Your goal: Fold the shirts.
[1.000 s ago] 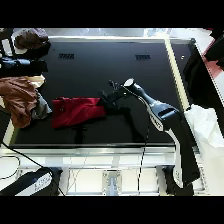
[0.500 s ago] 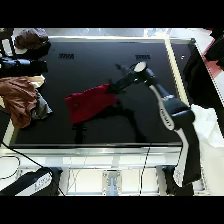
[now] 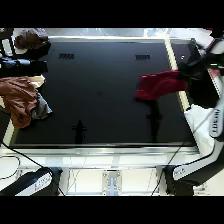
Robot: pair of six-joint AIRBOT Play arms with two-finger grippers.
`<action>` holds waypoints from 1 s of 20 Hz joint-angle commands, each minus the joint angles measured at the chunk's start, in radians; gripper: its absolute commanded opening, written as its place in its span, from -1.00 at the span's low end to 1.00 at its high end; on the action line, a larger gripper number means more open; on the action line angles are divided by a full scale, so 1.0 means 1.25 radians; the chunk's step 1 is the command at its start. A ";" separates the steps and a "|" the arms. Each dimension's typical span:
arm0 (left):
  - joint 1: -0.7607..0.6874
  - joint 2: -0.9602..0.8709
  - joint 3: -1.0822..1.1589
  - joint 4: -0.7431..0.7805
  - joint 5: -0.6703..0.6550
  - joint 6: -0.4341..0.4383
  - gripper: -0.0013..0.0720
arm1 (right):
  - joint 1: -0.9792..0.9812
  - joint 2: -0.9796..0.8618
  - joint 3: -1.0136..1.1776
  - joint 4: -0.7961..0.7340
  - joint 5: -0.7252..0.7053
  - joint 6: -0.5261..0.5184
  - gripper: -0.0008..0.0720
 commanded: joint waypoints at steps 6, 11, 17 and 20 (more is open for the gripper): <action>0.001 -0.003 0.000 0.000 0.000 0.000 -0.93 | -0.449 0.272 -0.316 -0.065 0.002 -0.089 -0.92; 0.001 -0.003 0.000 0.000 0.000 0.000 -0.93 | -0.703 0.455 -0.534 -0.034 -0.028 -0.102 -0.92; 0.001 -0.003 0.000 0.000 -0.002 0.000 -0.93 | -0.792 0.501 -0.554 -0.095 -0.025 -0.112 -0.92; 0.001 -0.003 0.000 0.000 -0.002 0.000 -0.93 | -0.792 0.500 -0.560 -0.133 -0.006 -0.115 -0.89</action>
